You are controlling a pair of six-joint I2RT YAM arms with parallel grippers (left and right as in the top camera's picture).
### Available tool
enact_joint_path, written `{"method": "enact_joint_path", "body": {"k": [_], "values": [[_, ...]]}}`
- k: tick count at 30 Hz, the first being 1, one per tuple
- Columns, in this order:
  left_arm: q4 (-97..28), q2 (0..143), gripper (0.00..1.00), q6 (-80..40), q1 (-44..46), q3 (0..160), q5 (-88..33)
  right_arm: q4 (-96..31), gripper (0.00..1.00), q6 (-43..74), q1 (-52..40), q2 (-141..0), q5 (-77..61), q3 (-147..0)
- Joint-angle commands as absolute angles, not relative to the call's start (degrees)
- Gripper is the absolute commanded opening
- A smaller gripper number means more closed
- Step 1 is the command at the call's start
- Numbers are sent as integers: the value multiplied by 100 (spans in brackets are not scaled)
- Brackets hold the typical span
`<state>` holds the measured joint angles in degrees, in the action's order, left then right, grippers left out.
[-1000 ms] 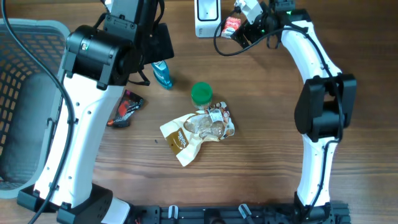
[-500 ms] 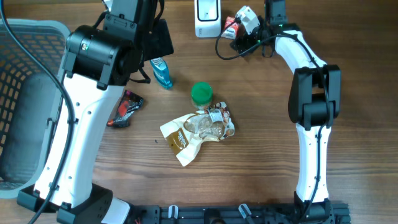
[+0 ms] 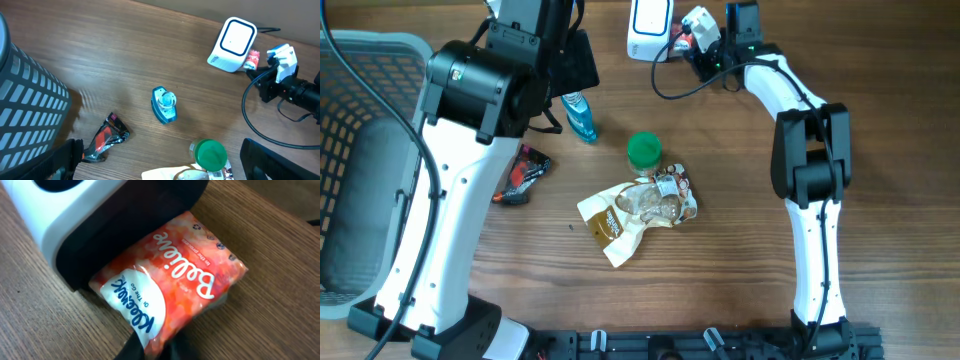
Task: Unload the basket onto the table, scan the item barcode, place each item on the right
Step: 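Grasp the Kleenex pack beside the scanner with the right gripper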
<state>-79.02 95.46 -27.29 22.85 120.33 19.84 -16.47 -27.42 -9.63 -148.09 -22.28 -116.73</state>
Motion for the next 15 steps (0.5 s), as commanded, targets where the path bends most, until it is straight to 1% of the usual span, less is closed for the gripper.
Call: {"method": "enact_joint_path", "body": {"k": [1,6,9,12,13,14,15], "values": [[-7881,9581,100,-2783,2263,12020,2088,-1712,5,-2508,-941,-15137,-1772,-11695],[-7881,9581,100,-2781,2263,12020,2088,-1916,5,-2239,-832,-14831,-1439,-11701],[-7878,9581,100,-2783,2263,12020,2152,-2517,5,-2196,-631,-14178,-1323,-11701],[-7856,9581,100,-2770,2263,12020,2357,-3138,5,-1402,-333,-13255,-764,-11701],[-7839,9581,100,-2738,2263,12020,2373,-3406,5,-982,-204,-12932,-598,-11699],[-7773,9581,100,-2738,2263,12020,2390,-3975,5,-187,128,-12374,-268,-11699],[-7730,9581,100,-2738,2263,12020,2390,-4281,5,215,355,-12191,82,-11699]]}}
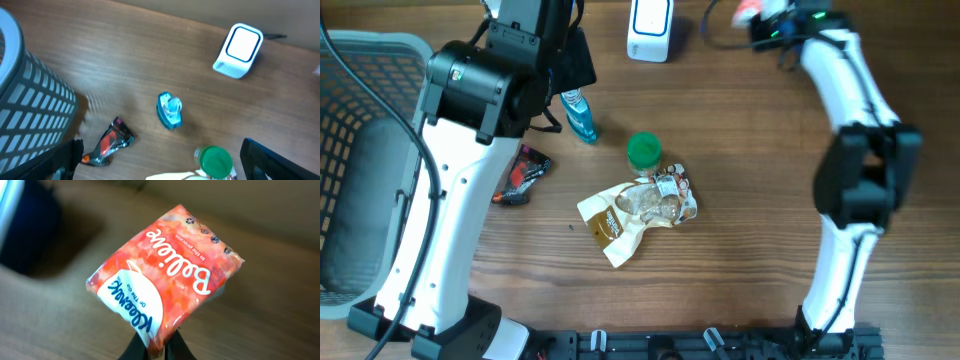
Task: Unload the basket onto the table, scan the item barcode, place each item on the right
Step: 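Grasp the Kleenex pack beside the scanner with the right gripper, then carry the pack to the table's right edge and release it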
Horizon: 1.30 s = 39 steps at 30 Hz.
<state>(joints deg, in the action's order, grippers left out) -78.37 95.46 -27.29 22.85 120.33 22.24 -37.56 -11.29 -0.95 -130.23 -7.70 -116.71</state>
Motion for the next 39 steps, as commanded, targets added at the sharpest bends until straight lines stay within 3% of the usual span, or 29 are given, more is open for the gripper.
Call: {"method": "enact_joint_path", "body": {"k": [1,3,7,11,16,17,18,19,24,29,35,37,39], "values": [[-7669,9583,100,-2738,2263,12020,2390,-4751,5,602,628,-12090,593,-11699],[-7631,9686,100,-2718,2263,12011,2390,-5994,5,1551,1382,-12108,1719,-11491],[-7752,9937,100,-2718,2265,12001,2386,-6582,4,2512,2598,-12108,1824,-10844],[-7758,10068,100,-2720,2265,12001,2386,-6001,5,2700,3514,-12108,1822,-9738],[-7762,10068,100,-2720,2265,12001,2381,-5030,9,2519,4001,-12130,1804,-8744],[-7760,10068,100,-2722,2265,12001,2362,-4965,17,2397,4056,-12127,1782,-8750],[-7756,10068,100,-2722,2265,12001,2362,-4923,63,2248,4084,-12127,1780,-8753],[-7754,10068,100,-2722,2265,12001,2362,-4901,100,2045,4093,-12127,1778,-8753],[-7666,10066,100,-2536,2263,12001,2362,-5148,100,1802,4036,-11697,1079,-9039],[-7295,9821,100,-2141,2263,12009,2320,-5330,100,1977,3317,-9832,329,-9203],[-7467,8938,100,-2143,2263,12311,1715,-6080,100,2617,276,-9531,392,-9203],[-7843,8608,100,-2143,2263,12311,1717,-6261,100,3538,-928,-9727,-12,-9203],[-8095,8300,100,-2141,2263,12311,1747,-6195,100,3459,-1813,-9767,-110,-9203]]}}
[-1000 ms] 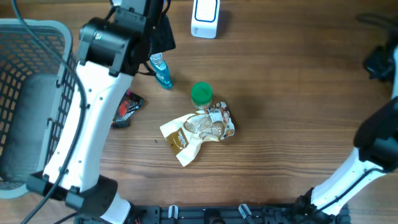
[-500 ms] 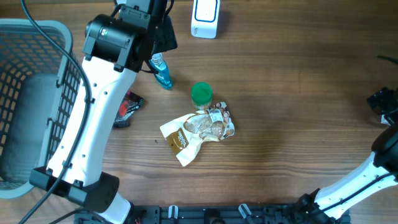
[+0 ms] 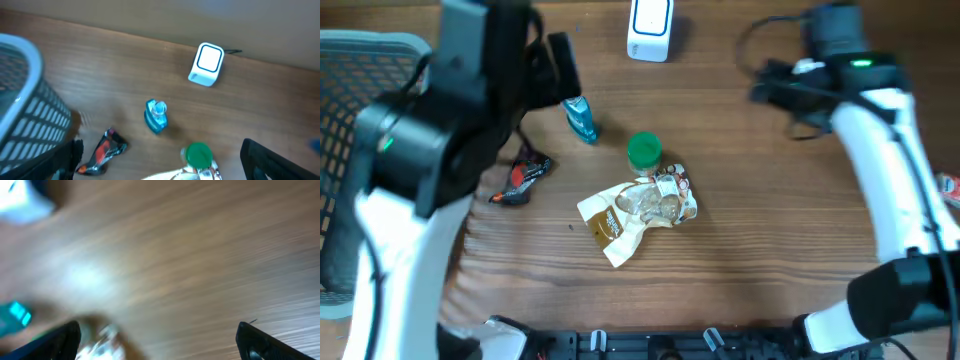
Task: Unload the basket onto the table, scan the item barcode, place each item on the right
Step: 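Carry the pack to the table's right edge and release it, then reach the right gripper to the mushroom bag at center and grasp it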
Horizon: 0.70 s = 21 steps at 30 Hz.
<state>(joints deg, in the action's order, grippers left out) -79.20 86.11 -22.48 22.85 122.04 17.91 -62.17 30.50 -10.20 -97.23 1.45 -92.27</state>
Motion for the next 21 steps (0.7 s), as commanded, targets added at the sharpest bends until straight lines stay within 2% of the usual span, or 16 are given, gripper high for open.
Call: {"method": "enact_joint_path", "body": {"k": [1,3,7,11,13,15,16,18,19,21], "values": [[-8145,8178,100,-2141,2259,12309,1776,-6141,100,3286,-2139,-9765,-126,-9203],[-8217,7929,100,-2139,2259,12309,1785,-6123,100,2462,-2596,-9767,-113,-9174],[-8729,7913,100,-2139,2259,12289,1933,-7118,100,3913,-2709,-9767,-703,-8958],[-9063,8267,100,-2141,2259,12250,1929,-7078,98,3920,-2716,-9767,-1566,-8180],[-8995,8436,100,-2143,2259,12070,1852,-6958,92,3918,-2716,-9767,-1754,-7732],[-8910,8619,100,-2141,2259,11762,1848,-6637,75,3913,-2714,-9767,-1855,-7227],[-8836,8689,100,-2143,2259,11607,1848,-6388,73,3865,-2714,-9767,-1981,-6958],[-8532,8779,100,-2145,2259,11168,1846,-5443,60,3618,-2714,-9767,-2521,-6289],[-8412,8779,100,-2145,2259,10980,1844,-5127,57,3601,-2714,-9767,-2486,-6075],[-8261,8781,100,-2196,2259,10510,1785,-4388,57,3607,-2711,-9767,-2432,-5616]]}}
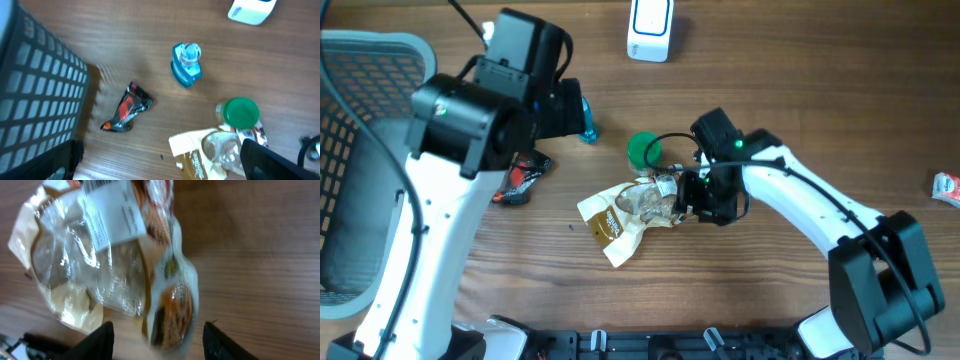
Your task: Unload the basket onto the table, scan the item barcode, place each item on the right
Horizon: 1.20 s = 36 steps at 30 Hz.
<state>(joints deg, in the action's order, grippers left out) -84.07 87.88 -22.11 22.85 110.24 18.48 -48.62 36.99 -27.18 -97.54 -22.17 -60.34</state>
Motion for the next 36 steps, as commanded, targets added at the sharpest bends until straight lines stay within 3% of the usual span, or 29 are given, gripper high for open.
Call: {"method": "enact_joint_path", "body": {"k": [1,4,7,8,9,11,18,25,31,36], "values": [[-8208,8781,100,-2283,2259,10283,1734,-4086,58,3612,-2711,-9767,-2432,-5443],[-8130,8781,100,-2460,2259,9760,1734,-3321,63,3492,-2709,-9767,-2427,-5019],[-8095,8781,100,-2617,2259,9614,1732,-2705,57,3385,-2709,-9767,-2381,-4853],[-8097,8781,100,-2617,2259,9568,1732,-2268,43,3271,-2709,-9767,-2405,-4729],[-8097,8781,100,-2617,2261,9557,1732,-2106,20,3253,-2709,-9767,-2405,-4670],[-8095,8781,100,-2620,2265,9557,1688,-2056,4,3179,-2703,-9767,-2405,-4648],[-8097,8781,100,-2617,2265,9557,1588,-2228,5,2202,-2510,-9657,-2399,-4650],[-7920,8781,100,-2617,2265,9557,1588,-2816,5,-8,-1747,-7887,-2338,-4661],[-7896,8781,100,-2617,2265,9557,1588,-3717,5,-676,-1747,-6735,-2314,-4886],[-7900,8781,100,-2617,2265,9557,1588,-3728,5,-821,-1747,-5942,-2053,-4890]]}}
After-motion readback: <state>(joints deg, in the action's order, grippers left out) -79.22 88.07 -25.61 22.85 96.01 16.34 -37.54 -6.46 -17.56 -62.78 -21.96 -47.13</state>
